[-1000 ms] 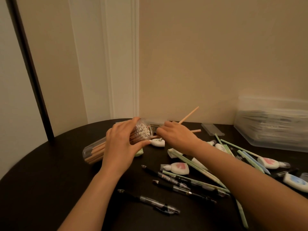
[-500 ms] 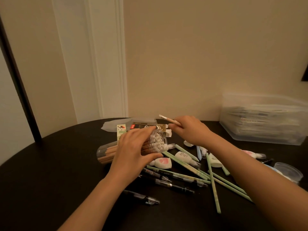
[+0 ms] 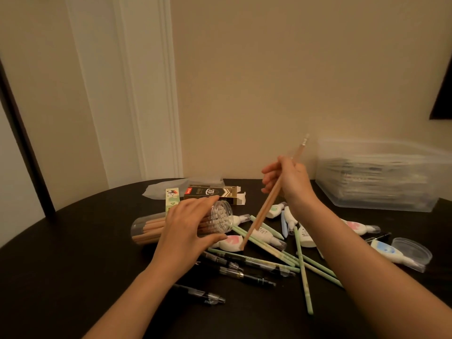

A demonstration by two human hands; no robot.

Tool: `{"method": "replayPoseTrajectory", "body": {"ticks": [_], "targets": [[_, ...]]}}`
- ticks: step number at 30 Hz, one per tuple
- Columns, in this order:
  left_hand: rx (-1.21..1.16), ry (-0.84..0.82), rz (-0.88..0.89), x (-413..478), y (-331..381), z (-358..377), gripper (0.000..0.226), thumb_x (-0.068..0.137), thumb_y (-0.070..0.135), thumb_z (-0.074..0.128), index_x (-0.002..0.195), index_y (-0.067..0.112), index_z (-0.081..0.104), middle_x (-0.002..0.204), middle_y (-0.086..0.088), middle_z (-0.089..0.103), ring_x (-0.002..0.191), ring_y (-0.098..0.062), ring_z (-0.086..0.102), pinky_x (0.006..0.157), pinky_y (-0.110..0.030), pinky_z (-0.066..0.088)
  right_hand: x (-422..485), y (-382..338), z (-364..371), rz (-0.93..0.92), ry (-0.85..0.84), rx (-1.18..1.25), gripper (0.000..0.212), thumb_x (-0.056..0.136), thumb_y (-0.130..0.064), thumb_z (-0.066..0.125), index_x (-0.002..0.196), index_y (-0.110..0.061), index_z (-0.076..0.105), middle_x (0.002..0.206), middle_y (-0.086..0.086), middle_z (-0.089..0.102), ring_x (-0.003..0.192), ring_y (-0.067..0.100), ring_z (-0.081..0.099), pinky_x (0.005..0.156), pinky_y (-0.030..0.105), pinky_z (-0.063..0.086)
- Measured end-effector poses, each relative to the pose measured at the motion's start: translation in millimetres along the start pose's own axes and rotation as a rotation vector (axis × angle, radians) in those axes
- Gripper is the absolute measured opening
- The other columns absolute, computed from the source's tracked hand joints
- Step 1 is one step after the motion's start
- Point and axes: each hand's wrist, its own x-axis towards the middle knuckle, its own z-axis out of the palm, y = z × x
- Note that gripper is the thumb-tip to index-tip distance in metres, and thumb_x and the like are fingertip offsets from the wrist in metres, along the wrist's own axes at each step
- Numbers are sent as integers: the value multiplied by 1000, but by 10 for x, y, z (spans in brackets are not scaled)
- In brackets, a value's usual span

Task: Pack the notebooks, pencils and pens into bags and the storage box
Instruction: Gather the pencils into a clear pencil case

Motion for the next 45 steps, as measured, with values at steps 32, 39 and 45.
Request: {"method": "replayPoseTrajectory", "body": {"ticks": [32, 39, 45], "targets": [[32, -70, 27, -31, 19, 101, 77, 74, 44, 72, 140, 34, 34, 136, 13, 46, 122, 2, 26, 104, -23, 13, -487, 589, 169, 112, 16, 308, 38, 99, -31, 43, 76, -8, 62, 60, 0, 58, 57, 8, 55, 62, 26, 51], [50, -75, 57, -50, 34, 134, 77, 73, 39, 74, 140, 30, 37, 137, 10, 47, 129, -11, 36, 107, -28, 16, -698, 557, 369, 68, -236, 97, 24, 100, -24, 41, 112, -8, 53, 90, 2, 62, 64, -7, 62, 51, 9, 46], [48, -33, 33, -32, 11, 84, 76, 73, 44, 73, 140, 29, 39, 135, 10, 49, 127, -11, 38, 104, -26, 15, -678, 590, 313, 117, -343, 66, 57, 81, -35, 65, 132, -27, 41, 114, -4, 62, 102, 4, 59, 72, 15, 49]]}}
